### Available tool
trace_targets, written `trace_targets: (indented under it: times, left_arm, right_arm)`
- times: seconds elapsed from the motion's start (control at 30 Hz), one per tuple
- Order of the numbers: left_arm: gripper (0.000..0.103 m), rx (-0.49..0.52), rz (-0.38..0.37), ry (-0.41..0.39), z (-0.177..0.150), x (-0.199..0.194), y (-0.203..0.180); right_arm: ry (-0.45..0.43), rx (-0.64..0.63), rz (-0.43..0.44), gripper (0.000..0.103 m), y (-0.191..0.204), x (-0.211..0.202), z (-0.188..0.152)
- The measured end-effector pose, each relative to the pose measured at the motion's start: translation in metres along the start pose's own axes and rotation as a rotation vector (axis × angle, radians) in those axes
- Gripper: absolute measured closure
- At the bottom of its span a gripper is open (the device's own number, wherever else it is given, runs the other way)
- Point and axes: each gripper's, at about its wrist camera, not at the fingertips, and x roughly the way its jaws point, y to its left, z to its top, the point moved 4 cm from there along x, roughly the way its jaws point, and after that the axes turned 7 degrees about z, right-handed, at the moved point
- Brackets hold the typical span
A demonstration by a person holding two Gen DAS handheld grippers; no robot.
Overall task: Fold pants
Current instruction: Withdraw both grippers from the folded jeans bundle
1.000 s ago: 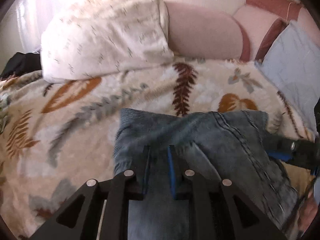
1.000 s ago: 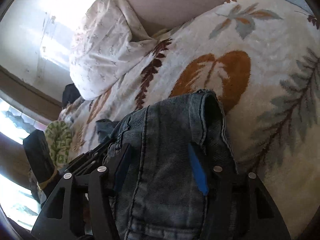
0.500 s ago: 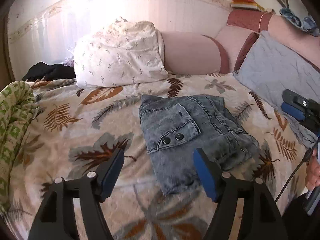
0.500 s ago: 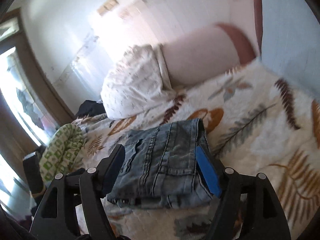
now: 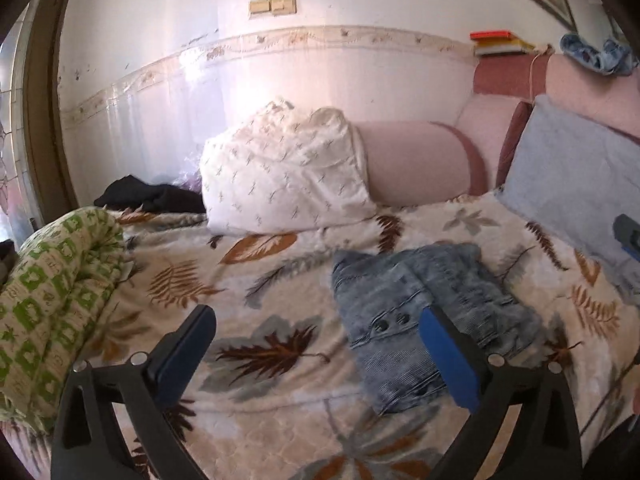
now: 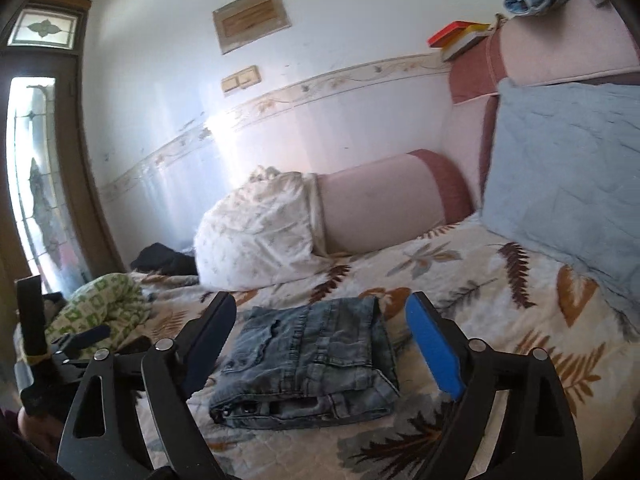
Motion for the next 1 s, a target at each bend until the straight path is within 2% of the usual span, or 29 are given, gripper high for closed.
trace_targets:
  times: [0.27,0.47,0.63,1.0]
  left_arm:
    - [0.0,-0.083,0.061,0.121,-0.019,0.023,0.011]
    - [0.0,-0.141,0.056,0.18,-0.033,0.032,0.017]
    - [0.0,-0.101,0.101,0.124,-0.027,0.032,0.019]
    - [0.0,-0.064,0.11,0.108,-0.023,0.051,0.015]
  right_arm:
    - [0.048,-0.011,-0.077,0.014,0.004,0.0,-0.017]
    - [0.058,0.01,-0.099,0.014,0.005,-0.009,-0.026]
    - [0.033,-0.04,-0.121,0.014,0.009,-0.013,-0.023]
    - [0.035,0.115,-0.129,0.012,-0.016,0.015,-0.012]
